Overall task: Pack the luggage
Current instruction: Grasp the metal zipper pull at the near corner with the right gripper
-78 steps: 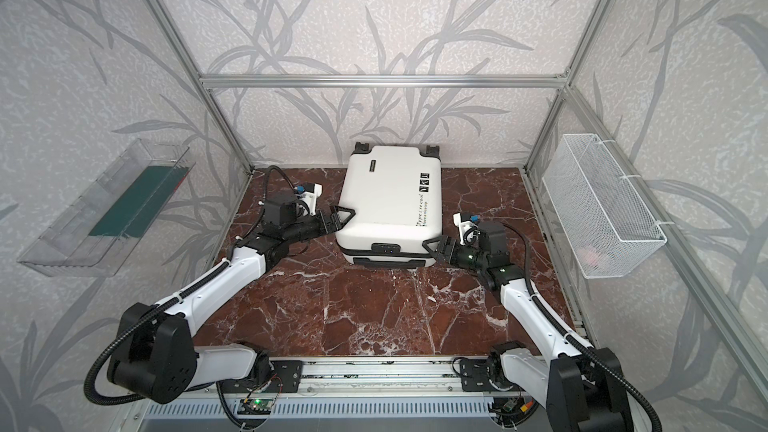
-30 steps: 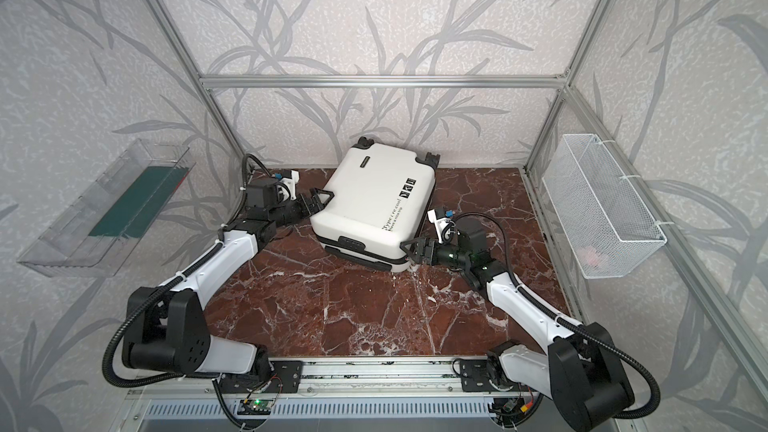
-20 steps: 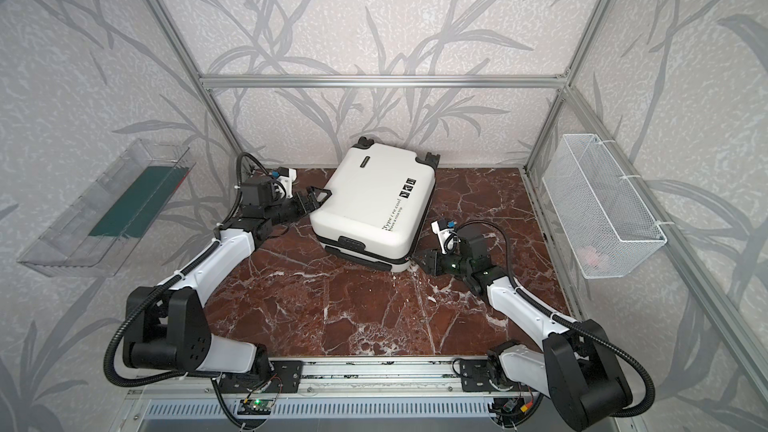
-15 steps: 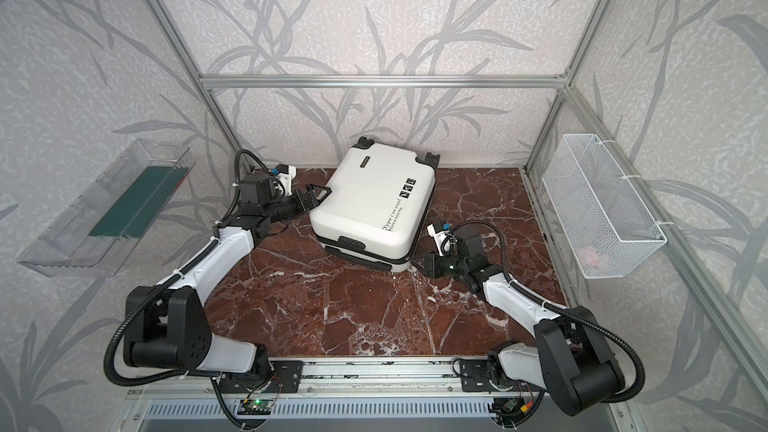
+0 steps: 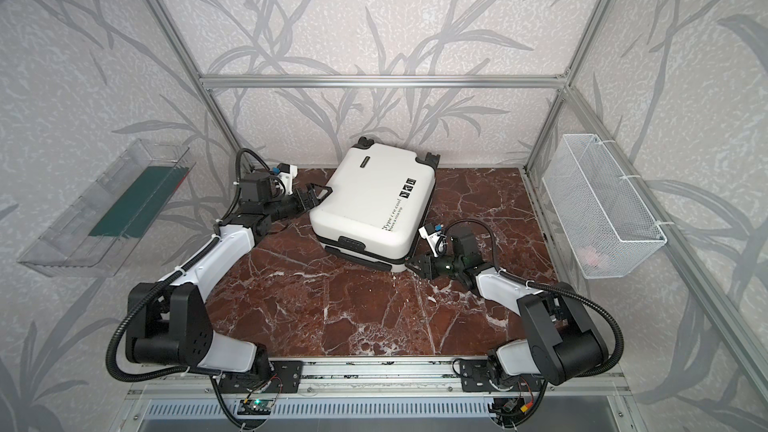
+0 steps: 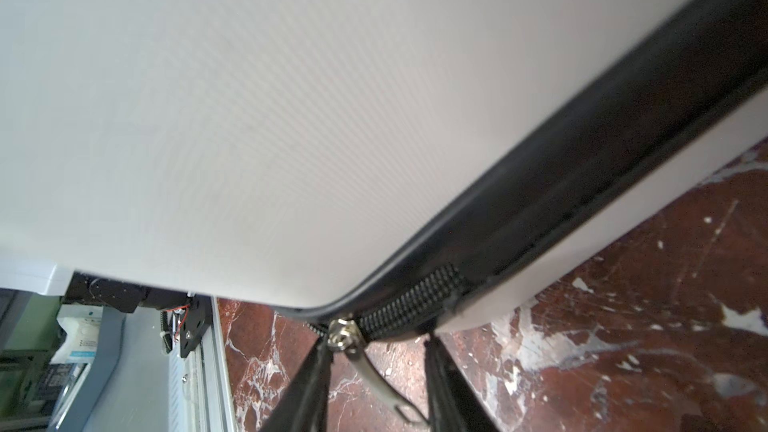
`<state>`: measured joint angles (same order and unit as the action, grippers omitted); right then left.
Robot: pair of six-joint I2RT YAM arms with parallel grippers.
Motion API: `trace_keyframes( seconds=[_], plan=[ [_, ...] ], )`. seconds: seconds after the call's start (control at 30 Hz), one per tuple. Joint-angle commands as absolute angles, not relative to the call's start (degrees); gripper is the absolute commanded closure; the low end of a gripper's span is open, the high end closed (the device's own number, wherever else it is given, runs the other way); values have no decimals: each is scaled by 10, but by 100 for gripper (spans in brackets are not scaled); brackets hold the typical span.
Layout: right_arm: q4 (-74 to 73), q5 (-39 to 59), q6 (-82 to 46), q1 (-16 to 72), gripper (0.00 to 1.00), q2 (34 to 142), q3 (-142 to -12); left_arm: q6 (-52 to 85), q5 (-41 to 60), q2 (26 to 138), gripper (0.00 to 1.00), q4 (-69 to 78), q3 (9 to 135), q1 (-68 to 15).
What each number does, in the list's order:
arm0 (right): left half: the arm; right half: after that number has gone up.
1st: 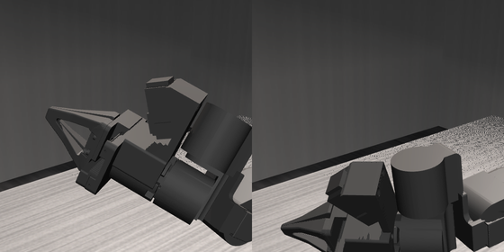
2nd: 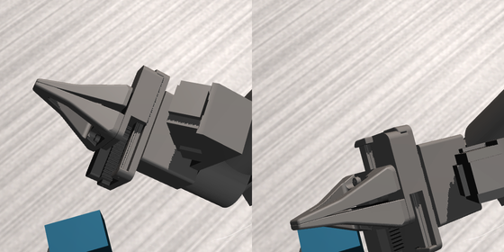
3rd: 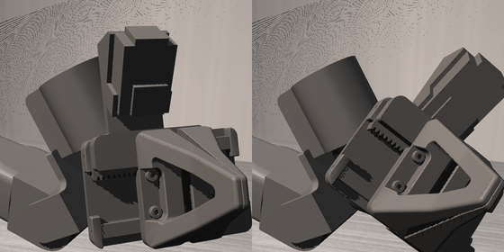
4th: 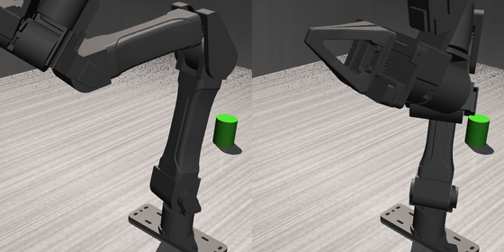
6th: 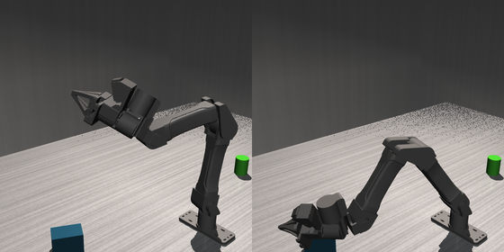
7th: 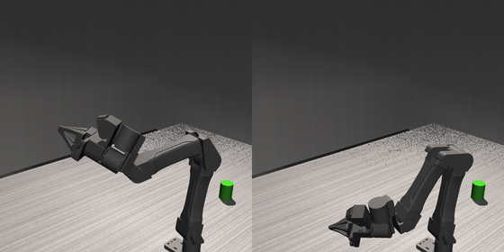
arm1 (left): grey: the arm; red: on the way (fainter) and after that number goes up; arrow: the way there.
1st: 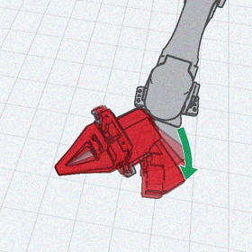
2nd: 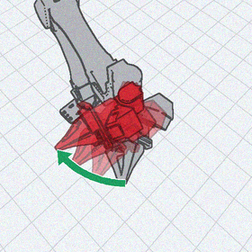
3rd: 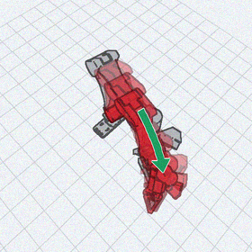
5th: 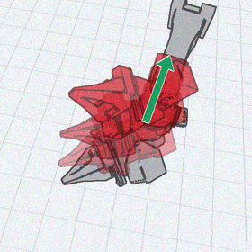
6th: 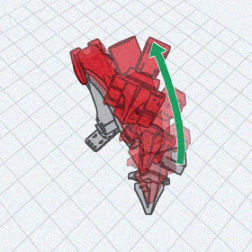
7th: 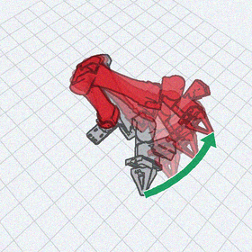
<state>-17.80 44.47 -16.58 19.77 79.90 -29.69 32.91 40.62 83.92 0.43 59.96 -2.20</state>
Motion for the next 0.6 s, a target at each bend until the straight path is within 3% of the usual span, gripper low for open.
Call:
trace_keyframes(
  seconds=[0.0, 0.27, 0.37, 0.47, 0.57],
  plan=[
    [-176, 463, -154, 197, 67, 771, -293, 319, 420, 844, 1, 2, 619, -20],
    [-140, 446, -143, 197, 84, 742, -287, 323, 420, 848, 1, 6, 621, -20],
    [-145, 443, -149, 197, 83, 747, -282, 325, 423, 851, 1, 8, 621, -20],
    [-158, 442, -155, 199, 74, 758, -277, 324, 423, 853, 1, 8, 620, -20],
    [-174, 441, -161, 199, 71, 774, -276, 325, 423, 853, 1, 9, 621, -20]
  ],
)
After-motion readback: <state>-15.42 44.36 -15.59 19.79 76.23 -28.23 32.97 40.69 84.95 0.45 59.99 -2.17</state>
